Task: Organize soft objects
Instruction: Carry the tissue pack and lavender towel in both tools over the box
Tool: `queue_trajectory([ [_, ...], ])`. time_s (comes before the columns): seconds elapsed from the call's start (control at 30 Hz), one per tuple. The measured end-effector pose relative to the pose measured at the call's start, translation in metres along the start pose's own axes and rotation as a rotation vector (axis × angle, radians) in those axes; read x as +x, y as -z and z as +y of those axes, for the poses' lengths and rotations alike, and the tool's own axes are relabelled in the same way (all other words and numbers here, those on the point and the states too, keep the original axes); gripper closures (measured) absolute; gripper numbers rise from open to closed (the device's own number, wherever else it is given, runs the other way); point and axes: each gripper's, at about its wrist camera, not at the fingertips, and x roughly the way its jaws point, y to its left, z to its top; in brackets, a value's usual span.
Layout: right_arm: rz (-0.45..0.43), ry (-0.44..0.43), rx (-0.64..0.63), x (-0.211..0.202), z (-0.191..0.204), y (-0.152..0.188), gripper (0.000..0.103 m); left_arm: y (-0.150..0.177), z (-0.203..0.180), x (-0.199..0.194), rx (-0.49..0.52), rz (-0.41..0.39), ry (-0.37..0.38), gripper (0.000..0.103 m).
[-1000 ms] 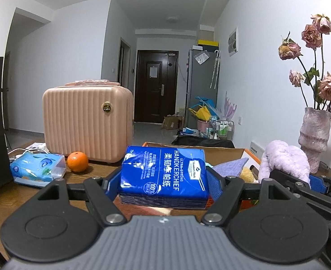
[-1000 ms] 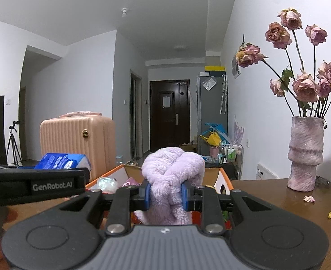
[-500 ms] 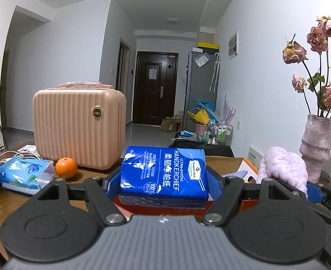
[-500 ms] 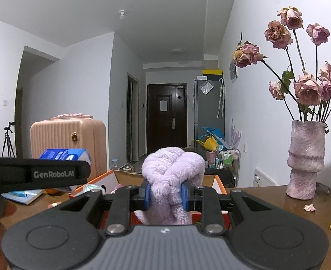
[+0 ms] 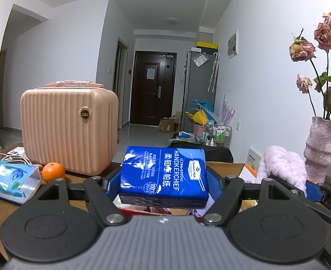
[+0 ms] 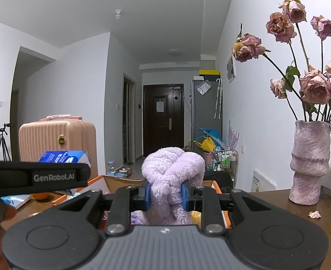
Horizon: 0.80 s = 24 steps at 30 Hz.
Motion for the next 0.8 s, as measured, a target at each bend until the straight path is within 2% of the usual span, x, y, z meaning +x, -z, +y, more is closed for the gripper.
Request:
queue_trajectory([
  [0.8, 0.004, 0.003, 0.005, 0.089, -0.001, -0.005, 0.078, -0.017, -0.005, 0.081, -0.010, 0.016, 0.012, 0.028],
])
